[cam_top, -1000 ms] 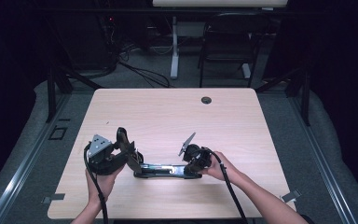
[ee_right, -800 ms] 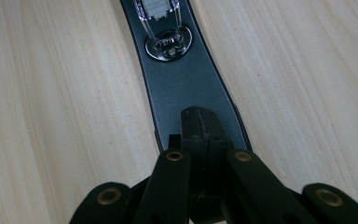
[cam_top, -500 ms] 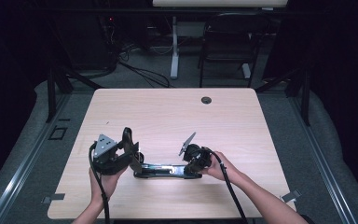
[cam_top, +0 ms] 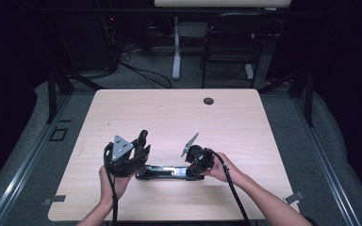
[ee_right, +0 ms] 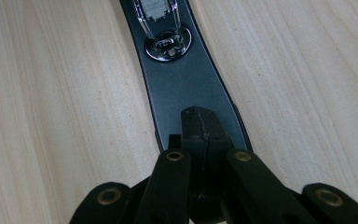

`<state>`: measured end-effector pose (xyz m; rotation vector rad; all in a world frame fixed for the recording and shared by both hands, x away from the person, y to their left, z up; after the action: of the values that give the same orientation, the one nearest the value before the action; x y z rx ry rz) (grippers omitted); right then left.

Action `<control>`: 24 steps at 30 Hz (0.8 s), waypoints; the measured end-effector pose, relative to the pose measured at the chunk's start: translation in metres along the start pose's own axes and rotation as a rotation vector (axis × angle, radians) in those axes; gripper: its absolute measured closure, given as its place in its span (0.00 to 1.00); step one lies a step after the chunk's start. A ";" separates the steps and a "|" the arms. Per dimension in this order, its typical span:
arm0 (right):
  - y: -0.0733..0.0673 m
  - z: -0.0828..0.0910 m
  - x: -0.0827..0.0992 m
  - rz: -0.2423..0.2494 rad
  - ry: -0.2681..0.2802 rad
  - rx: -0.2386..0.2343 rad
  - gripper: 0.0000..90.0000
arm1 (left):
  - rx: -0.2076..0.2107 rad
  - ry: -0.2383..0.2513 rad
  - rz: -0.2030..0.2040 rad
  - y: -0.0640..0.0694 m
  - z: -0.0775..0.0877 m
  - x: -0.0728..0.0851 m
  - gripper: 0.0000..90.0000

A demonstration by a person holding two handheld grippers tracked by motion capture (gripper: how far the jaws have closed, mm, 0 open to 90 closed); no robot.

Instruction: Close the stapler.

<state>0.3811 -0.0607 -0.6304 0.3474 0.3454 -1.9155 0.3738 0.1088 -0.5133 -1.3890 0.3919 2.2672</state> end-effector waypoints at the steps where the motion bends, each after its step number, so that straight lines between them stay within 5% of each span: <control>1: 0.000 0.000 0.000 -0.001 0.000 -0.001 1.00 | 0.007 0.000 0.000 0.001 -0.001 0.000 0.59; 17: 0.000 0.000 0.000 -0.017 0.009 -0.019 1.00 | 0.033 -0.008 -0.013 0.005 -0.002 0.001 0.57; 24: 0.000 -0.001 -0.001 -0.027 0.022 -0.016 1.00 | 0.042 -0.017 -0.092 0.019 -0.011 0.001 0.56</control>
<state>0.3810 -0.0597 -0.6311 0.3549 0.3815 -1.9354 0.3722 0.0880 -0.5193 -1.3381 0.3613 2.1832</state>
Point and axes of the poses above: each handheld gripper's, and its own axes: z roughly backward along the jaws, x roughly out of its underside, y roughly to its right, the point moved 10 cm from there along -z, roughly forward along the jaws, and after that the axes turned 2 degrees about z, right-handed, at the moved point
